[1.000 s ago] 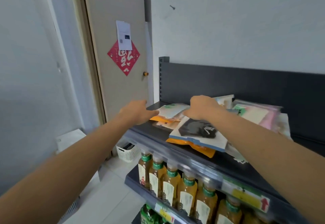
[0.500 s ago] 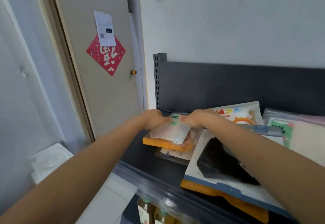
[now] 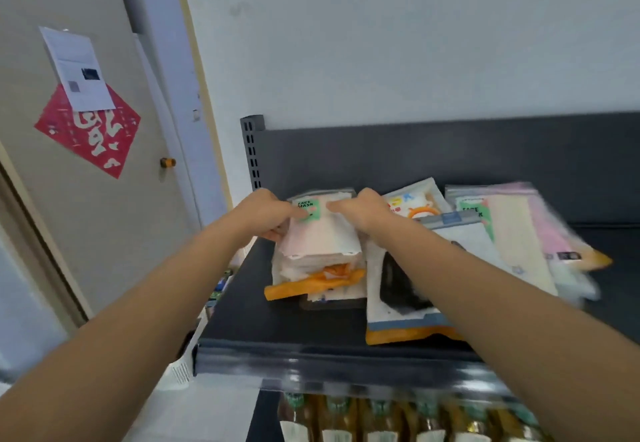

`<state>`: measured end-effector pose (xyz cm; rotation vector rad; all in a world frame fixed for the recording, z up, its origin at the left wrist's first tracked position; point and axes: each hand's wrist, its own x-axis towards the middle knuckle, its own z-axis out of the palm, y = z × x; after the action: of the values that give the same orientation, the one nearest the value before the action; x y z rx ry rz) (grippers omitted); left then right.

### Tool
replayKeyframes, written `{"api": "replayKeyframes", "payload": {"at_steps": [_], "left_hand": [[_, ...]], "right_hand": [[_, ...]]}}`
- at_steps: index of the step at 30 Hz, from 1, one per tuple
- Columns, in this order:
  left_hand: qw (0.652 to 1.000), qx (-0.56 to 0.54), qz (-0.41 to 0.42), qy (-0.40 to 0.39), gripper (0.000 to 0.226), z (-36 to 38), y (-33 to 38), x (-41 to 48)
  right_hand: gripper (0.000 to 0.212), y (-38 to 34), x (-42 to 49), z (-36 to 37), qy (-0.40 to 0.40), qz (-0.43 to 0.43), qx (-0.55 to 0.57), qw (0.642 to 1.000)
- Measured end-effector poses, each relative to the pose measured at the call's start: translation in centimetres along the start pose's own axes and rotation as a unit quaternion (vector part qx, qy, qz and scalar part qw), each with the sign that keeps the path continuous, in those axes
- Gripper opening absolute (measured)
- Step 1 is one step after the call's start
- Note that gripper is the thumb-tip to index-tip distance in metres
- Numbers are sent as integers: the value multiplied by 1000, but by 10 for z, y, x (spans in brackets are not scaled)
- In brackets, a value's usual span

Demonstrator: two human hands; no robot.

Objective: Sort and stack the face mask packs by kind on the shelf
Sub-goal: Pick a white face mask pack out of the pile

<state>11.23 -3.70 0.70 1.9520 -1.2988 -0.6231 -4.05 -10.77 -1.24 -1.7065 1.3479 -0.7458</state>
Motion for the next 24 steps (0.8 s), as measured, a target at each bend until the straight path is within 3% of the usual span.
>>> {"api": "replayKeyframes", "payload": {"at_steps": [4,9,12,16,20,24], "left_hand": [[996,13,84,-32,39,4,31,-20],[983,-4,159,-88,38,43,82,-42],[975,-11,186,-120,34,80,116,-58],[965,-45,206,-159,14,141,162,-82],[961,-41,209,-179,24,214,212,-95],[963,-26,209,-167,29,292,263,-100]], "right_hand": [[39,3,-33,-35,61,-2,114,992],[48,25,-88,-103,129,19,209,969],[23,41,-117,-152,155,33,201,967],[35,71,-139,-219,203,37,185,961],[36,114,-148,-292,236,17,184,954],[52,174,-133,-367,266,16,139,954]]}}
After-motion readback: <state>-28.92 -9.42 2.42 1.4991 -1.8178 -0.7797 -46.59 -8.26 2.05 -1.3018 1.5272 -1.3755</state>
